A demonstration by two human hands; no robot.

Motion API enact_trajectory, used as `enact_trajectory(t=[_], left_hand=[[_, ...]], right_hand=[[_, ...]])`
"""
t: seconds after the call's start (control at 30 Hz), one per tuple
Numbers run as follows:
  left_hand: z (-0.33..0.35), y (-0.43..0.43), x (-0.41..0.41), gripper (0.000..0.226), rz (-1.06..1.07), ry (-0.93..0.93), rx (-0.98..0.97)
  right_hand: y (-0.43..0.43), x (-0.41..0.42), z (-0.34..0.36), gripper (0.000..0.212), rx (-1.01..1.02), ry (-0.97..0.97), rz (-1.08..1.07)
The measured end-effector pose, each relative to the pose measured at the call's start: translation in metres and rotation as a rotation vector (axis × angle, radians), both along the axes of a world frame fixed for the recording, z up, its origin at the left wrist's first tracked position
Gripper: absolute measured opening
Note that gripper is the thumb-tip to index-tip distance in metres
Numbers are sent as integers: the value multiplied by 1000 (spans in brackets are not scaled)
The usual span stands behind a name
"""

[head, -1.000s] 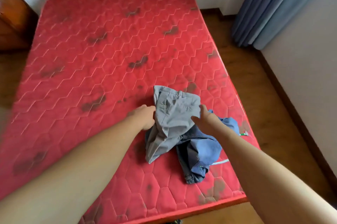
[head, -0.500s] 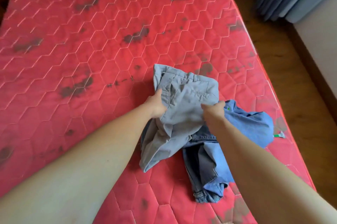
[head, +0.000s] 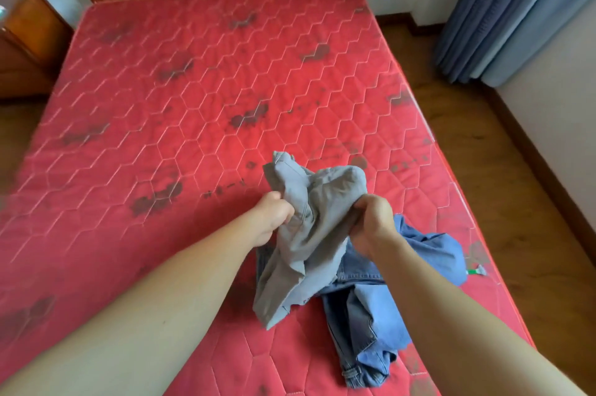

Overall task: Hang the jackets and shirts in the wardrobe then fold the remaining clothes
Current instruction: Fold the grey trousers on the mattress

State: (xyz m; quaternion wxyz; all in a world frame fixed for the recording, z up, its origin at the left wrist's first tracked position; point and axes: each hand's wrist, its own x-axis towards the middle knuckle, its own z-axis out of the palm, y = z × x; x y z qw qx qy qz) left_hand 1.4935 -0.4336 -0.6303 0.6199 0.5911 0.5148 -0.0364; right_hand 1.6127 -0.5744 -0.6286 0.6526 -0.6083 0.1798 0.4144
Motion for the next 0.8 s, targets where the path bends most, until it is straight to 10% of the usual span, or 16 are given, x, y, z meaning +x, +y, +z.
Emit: enact_trajectory(t=[0.3,0.5,0.7,0.8], left_hand=[[266,35,-15,12,18,-373,-131],[433,67,-61,56,-167,-606,-129],[559,107,-144,84,-117,-635,711],[619,122,-189,52,-136,-622,930]], right_hand=[[33,0,246,88,387,-23,185],[46,-41,433,21,324,-401,338],[48,-112,591,22,325,-669,267],[47,-153,640,22,320,-743,207]])
